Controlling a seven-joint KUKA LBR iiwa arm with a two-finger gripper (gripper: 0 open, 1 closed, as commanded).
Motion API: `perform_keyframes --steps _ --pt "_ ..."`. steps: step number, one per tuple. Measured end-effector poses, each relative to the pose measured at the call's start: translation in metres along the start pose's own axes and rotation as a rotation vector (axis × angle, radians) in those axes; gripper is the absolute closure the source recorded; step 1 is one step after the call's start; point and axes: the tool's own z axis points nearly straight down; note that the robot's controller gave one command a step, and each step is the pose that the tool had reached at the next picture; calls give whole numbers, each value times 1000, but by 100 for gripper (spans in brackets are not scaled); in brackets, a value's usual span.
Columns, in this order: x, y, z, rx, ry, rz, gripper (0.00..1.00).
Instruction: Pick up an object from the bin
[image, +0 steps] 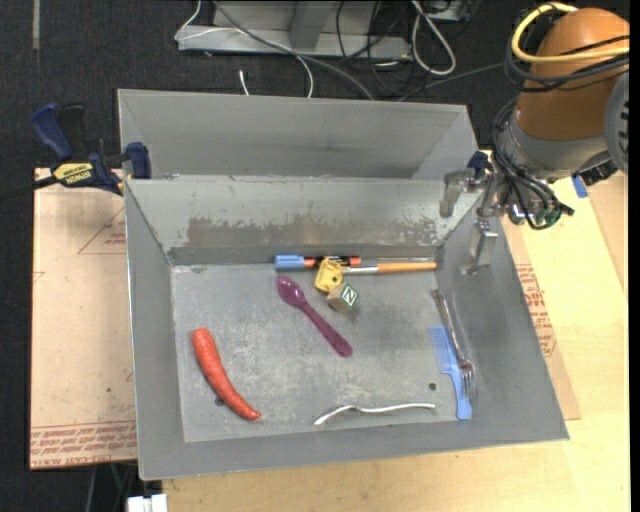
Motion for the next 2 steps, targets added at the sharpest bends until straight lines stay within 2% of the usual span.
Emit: perform_keyframes --steps 1,2 --pt "-1 1 -5 1 -9 -2 0" --pt "15 107 140 -1 -10 166 0"
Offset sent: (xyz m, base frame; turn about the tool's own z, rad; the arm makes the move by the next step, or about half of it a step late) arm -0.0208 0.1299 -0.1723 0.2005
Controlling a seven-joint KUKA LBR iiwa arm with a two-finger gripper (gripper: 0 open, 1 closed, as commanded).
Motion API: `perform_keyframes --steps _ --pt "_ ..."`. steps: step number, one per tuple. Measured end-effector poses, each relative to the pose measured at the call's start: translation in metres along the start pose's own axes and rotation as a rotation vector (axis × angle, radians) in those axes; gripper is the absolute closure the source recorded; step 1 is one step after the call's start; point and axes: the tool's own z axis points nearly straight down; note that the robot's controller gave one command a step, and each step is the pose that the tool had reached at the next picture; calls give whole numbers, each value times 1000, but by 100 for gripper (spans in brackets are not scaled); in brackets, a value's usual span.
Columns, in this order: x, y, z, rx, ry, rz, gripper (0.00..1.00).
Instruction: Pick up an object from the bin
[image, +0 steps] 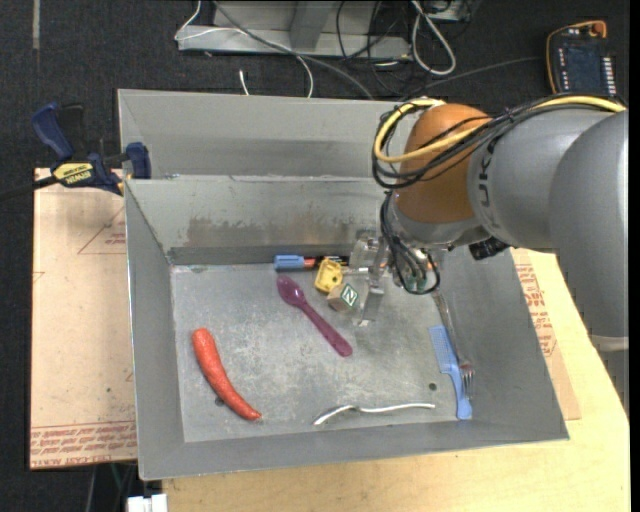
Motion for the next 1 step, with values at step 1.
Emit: perform_keyframes --steps 1 --pt "-24 -26 -56 4 -12 -133 0"
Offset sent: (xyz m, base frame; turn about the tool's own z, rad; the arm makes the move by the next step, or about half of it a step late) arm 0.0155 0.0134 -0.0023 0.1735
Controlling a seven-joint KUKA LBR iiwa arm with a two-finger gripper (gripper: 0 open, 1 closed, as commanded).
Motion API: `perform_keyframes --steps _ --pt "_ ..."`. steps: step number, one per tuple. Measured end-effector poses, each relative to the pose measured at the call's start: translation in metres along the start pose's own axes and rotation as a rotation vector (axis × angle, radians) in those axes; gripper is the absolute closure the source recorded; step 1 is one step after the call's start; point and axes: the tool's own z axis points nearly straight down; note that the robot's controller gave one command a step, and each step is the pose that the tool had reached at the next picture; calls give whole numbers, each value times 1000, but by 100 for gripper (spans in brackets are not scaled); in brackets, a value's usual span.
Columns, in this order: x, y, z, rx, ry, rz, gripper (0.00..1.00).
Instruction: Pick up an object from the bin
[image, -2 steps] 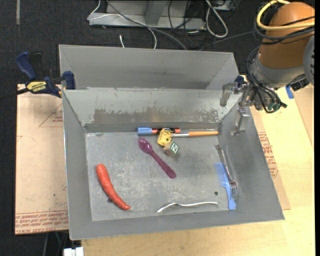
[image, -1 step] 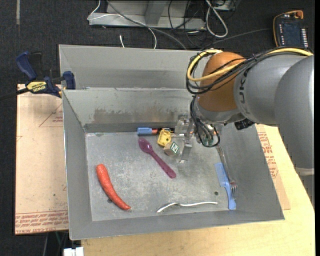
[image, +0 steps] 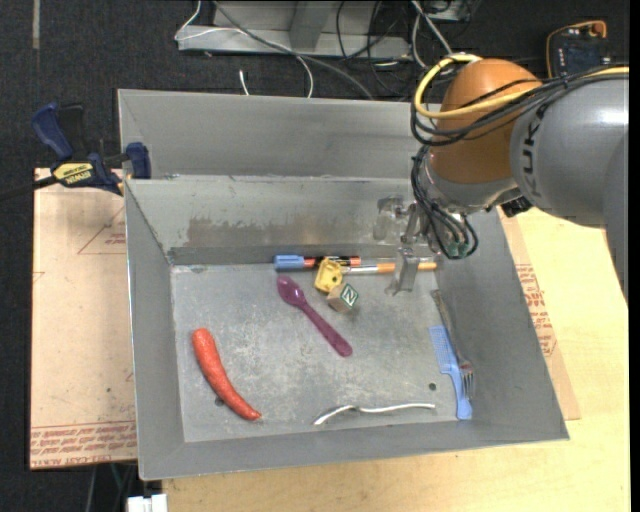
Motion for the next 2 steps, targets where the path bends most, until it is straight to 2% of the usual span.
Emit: perform_keyframes --steps 1,2 --pt "7 45 60 -7 19 304 0" --pt "3 -36 89 0 1 341 0"
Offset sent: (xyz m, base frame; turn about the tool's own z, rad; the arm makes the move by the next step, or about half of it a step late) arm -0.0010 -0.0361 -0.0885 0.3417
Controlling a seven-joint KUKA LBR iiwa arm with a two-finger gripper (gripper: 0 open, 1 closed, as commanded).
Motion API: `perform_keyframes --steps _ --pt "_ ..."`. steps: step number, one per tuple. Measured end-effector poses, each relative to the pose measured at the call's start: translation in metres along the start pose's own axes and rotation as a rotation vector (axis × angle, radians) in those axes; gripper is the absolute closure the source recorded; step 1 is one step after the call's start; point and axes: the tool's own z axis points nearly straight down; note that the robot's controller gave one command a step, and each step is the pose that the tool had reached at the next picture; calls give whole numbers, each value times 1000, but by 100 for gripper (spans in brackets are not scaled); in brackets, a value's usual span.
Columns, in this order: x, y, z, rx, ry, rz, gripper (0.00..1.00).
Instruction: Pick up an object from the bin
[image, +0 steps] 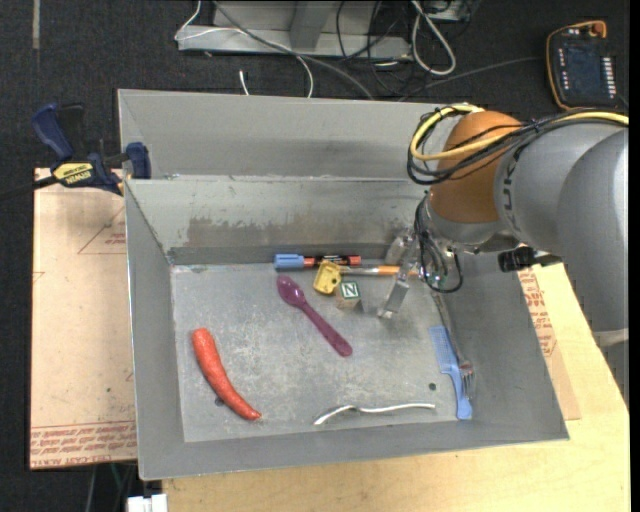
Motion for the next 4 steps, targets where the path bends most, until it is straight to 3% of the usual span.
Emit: perform_keyframes --steps 1,4 --pt "18 59 -1 -10 5 117 100" --pt "19 59 -18 -10 7 114 100"
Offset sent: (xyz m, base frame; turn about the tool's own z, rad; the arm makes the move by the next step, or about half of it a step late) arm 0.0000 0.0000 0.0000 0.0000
